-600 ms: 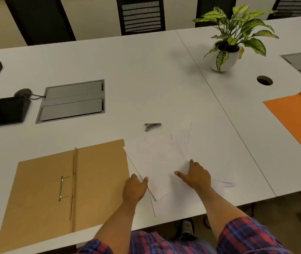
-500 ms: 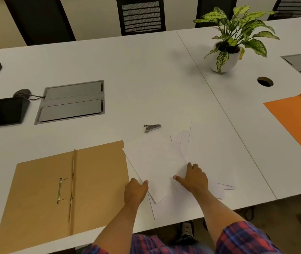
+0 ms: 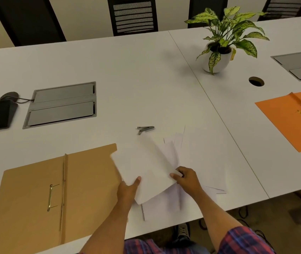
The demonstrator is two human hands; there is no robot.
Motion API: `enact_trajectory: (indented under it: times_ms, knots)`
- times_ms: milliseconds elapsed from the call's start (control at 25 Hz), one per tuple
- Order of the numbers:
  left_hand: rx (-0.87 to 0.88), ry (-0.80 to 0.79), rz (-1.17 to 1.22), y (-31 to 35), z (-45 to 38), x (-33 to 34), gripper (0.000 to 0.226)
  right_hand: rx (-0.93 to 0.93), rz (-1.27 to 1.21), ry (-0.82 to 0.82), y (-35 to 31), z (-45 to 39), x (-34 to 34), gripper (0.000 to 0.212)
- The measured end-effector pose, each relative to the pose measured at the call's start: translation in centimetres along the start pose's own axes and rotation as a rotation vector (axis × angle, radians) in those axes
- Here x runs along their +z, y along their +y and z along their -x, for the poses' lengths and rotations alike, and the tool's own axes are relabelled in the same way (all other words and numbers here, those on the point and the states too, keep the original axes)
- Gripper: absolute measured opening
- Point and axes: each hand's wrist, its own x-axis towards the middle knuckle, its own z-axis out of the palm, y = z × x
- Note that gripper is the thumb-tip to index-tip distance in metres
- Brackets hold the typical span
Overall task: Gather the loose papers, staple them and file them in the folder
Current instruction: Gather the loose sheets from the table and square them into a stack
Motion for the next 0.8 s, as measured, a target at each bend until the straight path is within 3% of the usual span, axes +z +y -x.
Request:
enact_trajectory:
  times_ms: [80,160,320,480,640,800]
  knots:
    - [-0.002,0.021,0.095,0.0,-0.1,-0.9,0.066,0.014,-0.084,-0.121,0.1,0.5,-1.0,0.018]
    - [-0.022,0.025,0.126,0.0,-0.4,-1.6,0.067,0.037,-0.099,-0.154,0.3,1.1,-1.5,0.021]
    - [-0.022,0.062,0.055,0.0,-0.8,-3.7,0.073,0.154,0.145,0.105,0.8,1.9,-0.9,0.047]
    - [-0.032,0.012,-0.029,-0.7,-1.0,-5.3,0.075,0.266,0.362,0.087,0.6,2.1,1.5,0.074]
    - [-0.042,-0.076,-0.154,-1.8,-1.1,-5.3,0.066,0.288,0.371,0.065,-0.2,1.8,3.6,0.064]
    - [-0.005,-0.095,-0.187,-1.8,-0.4,-4.6,0.059,0.295,0.247,0.055,-0.3,1.8,4.3,0.032]
